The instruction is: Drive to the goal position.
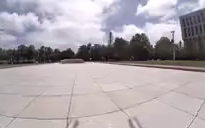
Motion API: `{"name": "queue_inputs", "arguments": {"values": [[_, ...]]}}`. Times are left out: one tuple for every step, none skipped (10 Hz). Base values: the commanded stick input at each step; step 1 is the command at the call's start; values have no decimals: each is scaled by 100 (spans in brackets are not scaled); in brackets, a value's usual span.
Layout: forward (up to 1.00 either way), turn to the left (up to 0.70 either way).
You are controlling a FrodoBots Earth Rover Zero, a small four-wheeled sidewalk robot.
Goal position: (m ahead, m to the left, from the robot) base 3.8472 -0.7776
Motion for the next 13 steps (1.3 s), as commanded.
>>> {"name": "queue_inputs", "arguments": {"values": [[50,7],[50,0],[50,0],[50,0],[50,0],[50,0],[50,0],[50,0],[50,0],[50,0],[53,0],[57,0],[61,0]]}}
